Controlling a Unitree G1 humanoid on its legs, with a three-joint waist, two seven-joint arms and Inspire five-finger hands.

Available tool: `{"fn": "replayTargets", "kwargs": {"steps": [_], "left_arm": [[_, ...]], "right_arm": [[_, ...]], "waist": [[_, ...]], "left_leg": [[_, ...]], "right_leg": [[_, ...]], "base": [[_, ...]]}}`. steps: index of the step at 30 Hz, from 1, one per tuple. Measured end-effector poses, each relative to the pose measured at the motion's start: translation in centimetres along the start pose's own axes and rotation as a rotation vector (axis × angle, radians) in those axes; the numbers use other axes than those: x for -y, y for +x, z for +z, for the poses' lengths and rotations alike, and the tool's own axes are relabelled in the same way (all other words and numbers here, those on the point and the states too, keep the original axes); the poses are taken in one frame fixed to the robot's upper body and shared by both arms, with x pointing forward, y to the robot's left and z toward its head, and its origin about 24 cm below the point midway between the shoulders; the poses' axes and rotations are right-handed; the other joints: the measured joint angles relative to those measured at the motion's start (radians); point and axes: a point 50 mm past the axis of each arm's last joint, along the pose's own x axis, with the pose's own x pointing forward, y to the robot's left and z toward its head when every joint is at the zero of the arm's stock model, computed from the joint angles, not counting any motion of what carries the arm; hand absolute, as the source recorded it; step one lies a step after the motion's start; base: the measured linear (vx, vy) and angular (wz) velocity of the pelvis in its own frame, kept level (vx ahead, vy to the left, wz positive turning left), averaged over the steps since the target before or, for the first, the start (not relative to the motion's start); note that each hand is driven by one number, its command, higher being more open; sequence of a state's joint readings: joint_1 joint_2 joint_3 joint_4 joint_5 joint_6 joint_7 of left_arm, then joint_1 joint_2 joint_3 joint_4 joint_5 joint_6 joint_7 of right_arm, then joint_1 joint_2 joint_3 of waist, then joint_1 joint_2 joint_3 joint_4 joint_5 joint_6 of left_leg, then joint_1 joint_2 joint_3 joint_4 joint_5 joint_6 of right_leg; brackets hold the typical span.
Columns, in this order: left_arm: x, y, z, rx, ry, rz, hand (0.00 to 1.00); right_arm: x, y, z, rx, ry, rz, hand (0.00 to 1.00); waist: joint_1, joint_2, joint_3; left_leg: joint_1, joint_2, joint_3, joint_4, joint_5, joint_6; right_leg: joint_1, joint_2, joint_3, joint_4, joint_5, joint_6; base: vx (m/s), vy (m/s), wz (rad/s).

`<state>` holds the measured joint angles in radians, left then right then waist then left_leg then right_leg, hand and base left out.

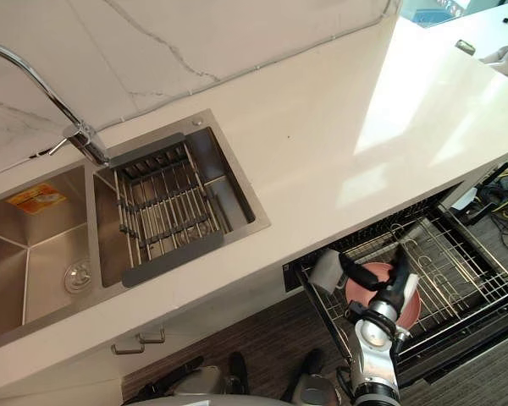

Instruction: Walk over to the sink, pick up the cup, carry it to the dishwasher, place the cup inside the dishwasher, then close the dishwasher door

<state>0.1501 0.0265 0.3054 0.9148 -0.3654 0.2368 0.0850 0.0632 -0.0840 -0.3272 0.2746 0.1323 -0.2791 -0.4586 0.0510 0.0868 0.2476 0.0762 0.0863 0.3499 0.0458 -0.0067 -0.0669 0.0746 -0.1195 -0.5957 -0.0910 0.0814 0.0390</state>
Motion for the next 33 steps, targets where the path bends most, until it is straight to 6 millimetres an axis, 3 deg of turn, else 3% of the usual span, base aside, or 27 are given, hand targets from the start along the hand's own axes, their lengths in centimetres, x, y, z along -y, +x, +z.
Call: {"fn": "replayTargets", "kwargs": {"steps": [1,3,8,9,11,12,13,15,17,20,26,33], "left_arm": [[-0.1,0.0,0.0,-0.001,-0.010,0.003,1.00],[-0.7,-0.1,-0.4,-0.007,-0.050,0.018,1.00],[-1.5,-0.1,-1.2,-0.033,-0.136,0.038,1.00],[-1.5,-0.1,-1.2,-0.036,-0.144,0.038,1.00],[-1.2,-0.2,-1.7,-0.062,-0.196,0.029,1.00],[-1.2,-0.2,-1.8,-0.067,-0.200,0.029,1.00],[-1.2,-0.2,-2.0,-0.082,-0.203,0.030,1.00],[-1.2,-0.2,-2.2,-0.092,-0.212,0.036,1.00],[-0.9,-0.2,-2.7,-0.104,-0.229,0.047,1.00],[-0.4,-0.3,-2.8,-0.084,-0.235,0.039,1.00],[-1.0,-0.4,-3.1,-0.057,-0.241,0.055,1.00],[-1.9,-0.4,-2.7,-0.044,-0.188,0.067,1.00]], "right_arm": [[0.4,0.2,0.7,0.036,0.021,-0.030,1.00],[3.3,0.7,2.7,0.157,0.074,-0.193,1.00],[10.5,0.1,3.3,0.254,0.213,-0.587,1.00],[11.5,-0.3,3.0,0.250,0.246,-0.635,1.00],[14.7,-1.9,0.1,0.152,0.489,-0.808,1.00],[15.2,-2.4,-0.9,0.116,0.542,-0.854,1.00],[15.6,-4.6,-4.2,-0.014,0.684,-0.921,1.00],[14.7,-6.1,-6.3,-0.108,0.752,-0.916,1.00],[11.6,-7.2,-8.8,-0.296,0.785,-0.812,1.00],[8.9,-6.7,-9.0,-0.358,0.765,-0.612,1.00],[7.4,-7.0,-9.6,-0.410,0.767,-0.426,1.00],[6.5,-6.1,-10.2,-0.476,0.783,-0.302,1.00]], "waist": [[0.000,-0.003,-0.003],[-0.004,-0.018,-0.024],[-0.014,-0.032,-0.055],[-0.014,-0.032,-0.059],[-0.015,-0.032,-0.072],[-0.015,-0.032,-0.075],[-0.017,-0.030,-0.079],[-0.017,-0.031,-0.083],[-0.021,-0.012,-0.095],[-0.007,-0.001,-0.104],[0.006,-0.009,-0.112],[0.019,-0.024,-0.125]], "left_leg": [[0.003,0.001,0.008,0.000,-0.002,0.000],[0.013,0.009,0.029,0.000,-0.020,0.007],[0.032,0.020,0.071,0.000,-0.041,0.013],[0.033,0.021,0.072,0.000,-0.041,0.013],[0.048,0.024,0.076,0.001,-0.044,0.013],[0.051,0.027,0.077,0.002,-0.047,0.013],[0.059,0.038,0.091,0.014,-0.062,0.013],[0.058,0.045,0.102,0.026,-0.081,0.022],[0.058,0.049,0.119,0.031,-0.102,0.024],[0.055,0.052,0.130,0.032,-0.103,0.023],[0.030,0.068,0.116,0.045,-0.077,0.017],[0.019,0.044,0.032,0.009,-0.027,0.004]], "right_leg": [[0.001,0.000,0.005,0.000,0.001,0.000],[0.000,0.009,0.020,0.000,0.004,0.002],[0.001,0.020,0.047,0.000,0.009,-0.005],[0.002,0.021,0.048,0.000,0.010,-0.007],[0.015,0.024,0.047,0.001,0.008,-0.009],[0.019,0.026,0.046,0.001,0.006,-0.010],[0.031,0.032,0.047,0.000,0.001,-0.010],[0.033,0.036,0.047,0.001,-0.001,-0.008],[0.032,0.034,0.043,0.001,0.004,-0.012],[0.034,0.030,0.019,0.000,0.003,-0.014],[0.034,0.034,-0.023,0.000,-0.005,-0.014],[0.053,0.020,-0.102,0.000,-0.008,-0.010]], "base": [[0.03,0.035,-0.24],[0.05,0.029,-0.21],[0.04,0.033,-0.19],[0.03,0.031,-0.06],[0.00,0.000,0.00],[-0.01,0.032,-0.04],[-0.04,0.026,-0.08],[-0.04,0.023,-0.12],[-0.04,0.064,-0.10],[-0.02,0.068,0.20],[0.03,0.054,0.19],[0.06,0.056,0.35]]}}
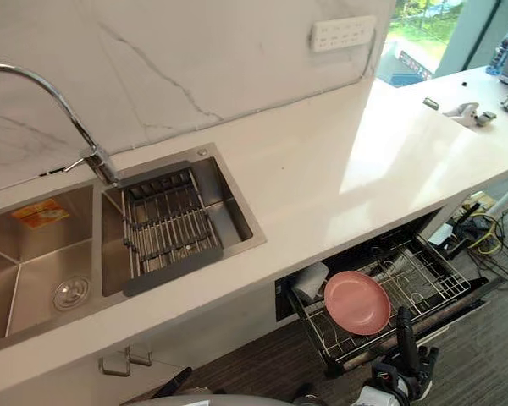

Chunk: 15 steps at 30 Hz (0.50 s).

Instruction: Walk over to the sink, pick up the cup, carry it to the dishwasher, place the cup inside the dishwasher, then close the dishwasher door

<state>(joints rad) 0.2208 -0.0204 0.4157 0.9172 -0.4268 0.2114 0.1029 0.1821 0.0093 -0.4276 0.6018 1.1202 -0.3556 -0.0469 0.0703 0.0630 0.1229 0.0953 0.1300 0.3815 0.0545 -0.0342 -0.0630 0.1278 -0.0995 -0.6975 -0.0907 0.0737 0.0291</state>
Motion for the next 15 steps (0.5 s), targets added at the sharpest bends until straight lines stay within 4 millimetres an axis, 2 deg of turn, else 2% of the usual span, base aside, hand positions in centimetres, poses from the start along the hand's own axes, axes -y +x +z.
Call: {"fn": "replayTargets", "kwargs": {"steps": [2,6,8,10,13,15], "left_arm": [[-0.3,0.0,0.4,0.009,0.044,0.008,1.00],[-0.6,0.0,0.7,0.039,0.074,0.028,1.00],[-0.9,0.1,0.5,0.035,0.069,0.055,1.00],[-1.1,0.1,0.4,0.035,0.063,0.070,1.00],[-1.3,0.0,0.3,0.052,0.052,0.072,1.00],[-1.2,0.0,0.4,0.065,0.043,0.038,1.00]], "right_arm": [[-1.4,0.9,-0.6,-0.060,-0.029,0.050,1.00],[-4.2,2.3,-1.2,-0.133,-0.084,0.121,1.00],[-6.5,2.6,-1.9,-0.177,-0.133,0.202,1.00],[-8.1,2.7,-2.4,-0.208,-0.138,0.248,1.00],[-8.8,2.0,-3.9,-0.284,-0.175,0.331,1.00],[-10.1,1.4,-4.4,-0.312,-0.176,0.416,1.00]], "waist": [[0.000,-0.011,-0.002],[0.017,-0.013,-0.002],[0.031,-0.013,-0.001],[0.041,-0.012,0.000],[0.044,-0.009,0.015],[0.042,-0.001,0.030]], "left_leg": [[-0.016,-0.005,-0.030,-0.006,0.014,0.001],[-0.034,-0.012,-0.069,-0.011,0.034,0.005],[-0.053,-0.016,-0.094,-0.010,0.047,0.006],[-0.067,-0.014,-0.114,-0.007,0.052,0.007],[-0.078,-0.009,-0.135,-0.003,0.052,0.003],[-0.085,-0.001,-0.144,-0.001,0.043,0.003]], "right_leg": [[-0.001,-0.002,-0.027,0.000,0.000,0.000],[-0.001,-0.004,-0.065,0.000,0.000,0.000],[-0.004,-0.002,-0.086,0.000,-0.005,0.001],[-0.007,0.001,-0.102,-0.001,-0.009,-0.002],[-0.007,0.010,-0.112,-0.001,-0.013,-0.009],[-0.016,0.021,-0.101,-0.001,-0.020,-0.019]], "base": [[0.03,0.018,0.33],[-0.01,0.019,0.31],[-0.03,0.024,0.32],[-0.04,0.019,0.27],[-0.04,0.016,0.11],[-0.07,0.017,-0.14]]}}
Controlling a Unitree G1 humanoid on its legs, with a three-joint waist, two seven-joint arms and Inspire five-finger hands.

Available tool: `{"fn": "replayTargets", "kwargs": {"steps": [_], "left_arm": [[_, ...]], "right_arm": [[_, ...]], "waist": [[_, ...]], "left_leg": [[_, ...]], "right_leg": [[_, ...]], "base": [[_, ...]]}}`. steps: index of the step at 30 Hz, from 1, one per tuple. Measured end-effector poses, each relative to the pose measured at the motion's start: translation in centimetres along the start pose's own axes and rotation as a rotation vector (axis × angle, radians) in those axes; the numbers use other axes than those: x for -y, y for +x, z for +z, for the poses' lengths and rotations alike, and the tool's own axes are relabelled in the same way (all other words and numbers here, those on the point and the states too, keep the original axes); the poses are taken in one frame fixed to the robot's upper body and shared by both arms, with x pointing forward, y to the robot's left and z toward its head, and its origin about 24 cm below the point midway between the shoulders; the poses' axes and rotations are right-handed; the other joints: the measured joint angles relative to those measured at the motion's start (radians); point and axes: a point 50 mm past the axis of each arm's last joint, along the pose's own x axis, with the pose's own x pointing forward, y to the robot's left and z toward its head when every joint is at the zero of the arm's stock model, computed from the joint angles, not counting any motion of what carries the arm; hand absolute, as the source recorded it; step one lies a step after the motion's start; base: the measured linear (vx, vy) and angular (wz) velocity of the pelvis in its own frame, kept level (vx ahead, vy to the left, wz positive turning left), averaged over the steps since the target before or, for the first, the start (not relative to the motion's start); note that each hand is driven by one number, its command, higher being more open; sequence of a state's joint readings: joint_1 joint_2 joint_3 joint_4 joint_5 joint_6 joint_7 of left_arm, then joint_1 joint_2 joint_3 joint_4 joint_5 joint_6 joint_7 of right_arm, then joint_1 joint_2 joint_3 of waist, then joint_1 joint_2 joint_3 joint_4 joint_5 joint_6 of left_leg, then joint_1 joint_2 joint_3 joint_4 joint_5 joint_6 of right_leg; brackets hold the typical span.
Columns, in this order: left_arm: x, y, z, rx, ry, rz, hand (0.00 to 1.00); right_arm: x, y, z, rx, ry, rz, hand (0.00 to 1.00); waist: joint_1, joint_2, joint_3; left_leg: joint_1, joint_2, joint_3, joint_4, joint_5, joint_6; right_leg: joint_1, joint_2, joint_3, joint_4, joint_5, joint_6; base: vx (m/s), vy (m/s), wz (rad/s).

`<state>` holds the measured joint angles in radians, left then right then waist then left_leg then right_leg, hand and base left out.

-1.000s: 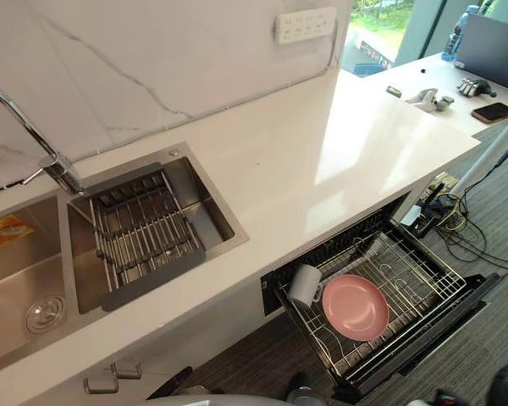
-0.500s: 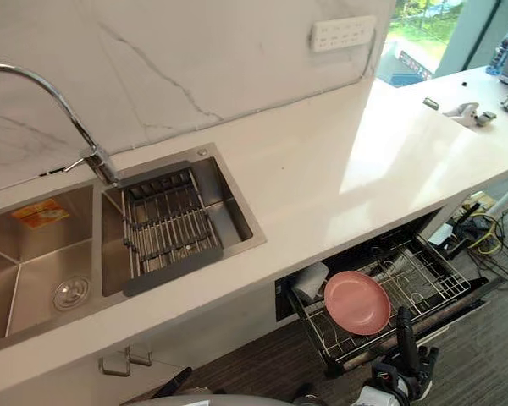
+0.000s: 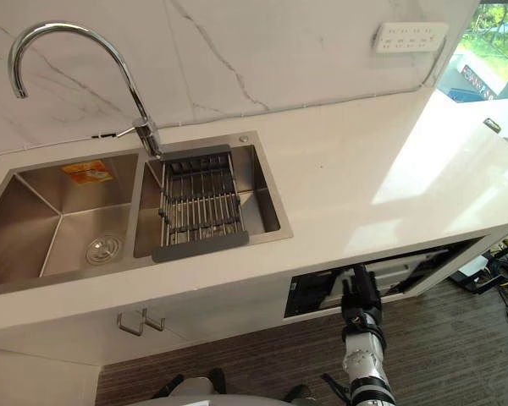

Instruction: Walk over to the sink, pick up the cup, carry it to the dishwasher, place the cup inside the dishwasher, then close the dishwasher door

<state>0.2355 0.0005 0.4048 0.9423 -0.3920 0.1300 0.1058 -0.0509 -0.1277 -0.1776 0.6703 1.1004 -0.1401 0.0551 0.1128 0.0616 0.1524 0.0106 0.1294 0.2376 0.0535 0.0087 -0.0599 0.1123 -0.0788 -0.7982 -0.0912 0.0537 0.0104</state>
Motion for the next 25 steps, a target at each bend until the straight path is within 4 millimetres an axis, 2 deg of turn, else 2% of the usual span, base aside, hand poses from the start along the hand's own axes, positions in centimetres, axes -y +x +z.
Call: {"fn": "replayTargets", "kwargs": {"steps": [6,7,8,9,10,12,13,14,15,16,17,19,20,21,22,23,24,25], "left_arm": [[0.1,0.0,0.1,0.005,-0.006,-0.071,1.00],[0.1,0.0,0.1,0.008,-0.006,-0.087,1.00],[0.1,0.1,0.2,0.010,-0.004,-0.109,1.00],[0.2,0.1,0.3,0.012,0.003,-0.119,1.00],[0.2,0.1,0.3,0.008,0.000,-0.154,1.00],[0.6,0.0,0.0,-0.008,-0.013,-0.198,1.00],[1.0,0.0,-0.2,-0.022,-0.043,-0.235,1.00],[1.3,0.0,-0.3,-0.040,-0.071,-0.263,1.00],[1.6,0.0,-0.3,-0.052,-0.086,-0.282,1.00],[1.7,-0.1,-0.3,-0.058,-0.090,-0.295,1.00],[1.8,0.1,0.3,-0.074,-0.076,-0.324,1.00],[1.4,0.1,0.1,-0.104,-0.085,-0.331,1.00],[0.9,0.1,0.0,-0.113,-0.100,-0.335,1.00],[0.5,0.2,0.4,-0.117,-0.094,-0.335,1.00],[0.2,0.2,0.5,-0.120,-0.088,-0.332,1.00],[0.0,0.2,0.6,-0.123,-0.086,-0.326,1.00],[0.0,0.2,0.8,-0.118,-0.094,-0.328,1.00],[0.1,0.3,0.9,-0.115,-0.101,-0.329,1.00]], "right_arm": [[-1.0,0.0,-0.8,-0.123,-0.313,0.116,1.00],[-1.0,-0.3,-1.3,-0.159,-0.394,0.159,1.00],[-0.7,-0.8,-2.0,-0.210,-0.481,0.213,1.00],[-0.1,-1.2,-2.3,-0.251,-0.528,0.230,1.00],[1.5,-2.5,-3.9,-0.390,-0.660,0.272,1.00],[3.2,-4.0,-5.7,-0.523,-0.772,0.292,1.00],[4.6,-5.1,-7.3,-0.624,-0.849,0.289,1.00],[6.3,-6.3,-8.7,-0.720,-0.894,0.245,1.00],[7.3,-6.9,-9.2,-0.771,-0.929,0.206,1.00],[7.5,-6.8,-9.2,-0.783,-0.966,0.201,1.00],[8.3,-6.7,-8.7,-0.749,-0.988,0.139,1.00],[8.9,-6.4,-7.8,-0.664,-0.960,0.055,1.00],[9.1,-6.2,-7.2,-0.592,-0.923,0.006,1.00],[9.1,-6.0,-6.9,-0.534,-0.874,-0.045,1.00],[9.1,-6.0,-6.9,-0.512,-0.850,-0.071,1.00],[9.1,-6.0,-6.8,-0.479,-0.804,-0.116,1.00],[9.6,-6.1,-6.6,-0.462,-0.760,-0.166,1.00],[10.0,-6.2,-6.4,-0.457,-0.737,-0.195,1.00]], "waist": [[0.006,0.000,0.008],[0.009,0.007,0.003],[0.000,0.004,0.005],[-0.001,0.006,0.005],[0.002,0.005,-0.014],[0.008,-0.006,-0.022],[0.009,-0.005,-0.023],[0.008,-0.006,-0.022],[0.012,-0.010,-0.023],[0.011,-0.015,-0.022],[0.001,-0.032,-0.018],[-0.013,-0.033,-0.017],[-0.025,-0.041,-0.015],[-0.034,-0.060,-0.005],[-0.042,-0.064,-0.002],[-0.054,-0.055,0.000],[-0.061,-0.052,-0.002],[-0.061,-0.051,-0.002]], "left_leg": [[-0.029,0.021,-0.008,-0.014,-0.001,-0.006],[-0.038,0.042,-0.011,-0.020,-0.001,-0.004],[-0.047,0.044,-0.014,-0.006,0.004,-0.012],[-0.044,0.048,-0.022,-0.002,0.008,-0.018],[-0.046,0.049,-0.039,-0.007,0.011,-0.019],[-0.047,0.050,-0.041,-0.018,0.012,-0.017],[-0.048,0.048,-0.044,-0.025,0.012,-0.017],[-0.052,0.044,-0.046,-0.020,0.011,-0.016],[-0.051,0.032,-0.044,-0.011,0.007,-0.010],[-0.051,0.020,-0.045,-0.005,0.001,-0.001],[-0.037,-0.019,-0.048,-0.009,-0.019,0.023],[-0.019,-0.026,-0.062,-0.021,-0.021,0.016],[-0.008,-0.031,-0.068,-0.016,-0.029,0.012],[0.019,-0.049,-0.075,-0.016,-0.040,0.022],[0.032,-0.055,-0.084,-0.018,-0.043,0.026],[0.053,-0.056,-0.103,-0.028,-0.047,0.032],[0.054,-0.050,-0.129,-0.030,-0.050,0.038],[0.052,-0.048,-0.140,-0.033,-0.051,0.038]], "right_leg": [[-0.045,0.032,0.023,0.000,-0.014,-0.015],[-0.059,0.048,0.030,0.008,-0.036,0.010],[-0.078,0.025,0.079,0.090,-0.052,-0.065],[-0.070,0.034,0.068,0.081,-0.063,-0.052],[-0.059,0.051,0.050,0.050,-0.065,-0.054],[-0.061,0.056,0.043,0.037,-0.067,-0.056],[-0.061,0.057,0.037,0.038,-0.071,-0.058],[-0.071,0.044,0.026,0.073,-0.090,-0.046],[-0.092,0.019,0.022,0.131,-0.118,-0.041],[-0.103,0.003,0.022,0.165,-0.137,-0.031],[-0.121,-0.048,0.003,0.278,-0.171,-0.010],[-0.174,-0.130,0.019,0.482,-0.191,0.020],[-0.213,-0.189,0.063,0.627,-0.188,0.015],[-0.238,-0.229,0.144,0.722,-0.177,0.014],[-0.243,-0.238,0.184,0.753,-0.166,0.019],[-0.260,-0.232,0.250,0.776,-0.165,0.028],[-0.255,-0.201,0.313,0.689,-0.198,0.046],[-0.254,-0.187,0.342,0.627,-0.201,0.046]], "base": [[-0.04,-0.016,-0.12],[0.02,-0.034,-0.14],[0.04,-0.038,-0.01],[0.07,-0.062,0.25],[0.08,-0.051,0.27],[0.10,-0.015,0.19],[0.13,0.040,0.16],[0.14,0.058,0.18],[0.16,0.112,0.11],[0.19,0.168,0.30],[0.20,0.169,0.36],[0.12,0.128,0.33],[0.06,0.099,0.17],[0.02,0.066,0.19],[0.04,0.057,0.36],[0.07,0.064,0.55],[0.08,0.063,0.57],[0.06,0.032,0.36]]}}
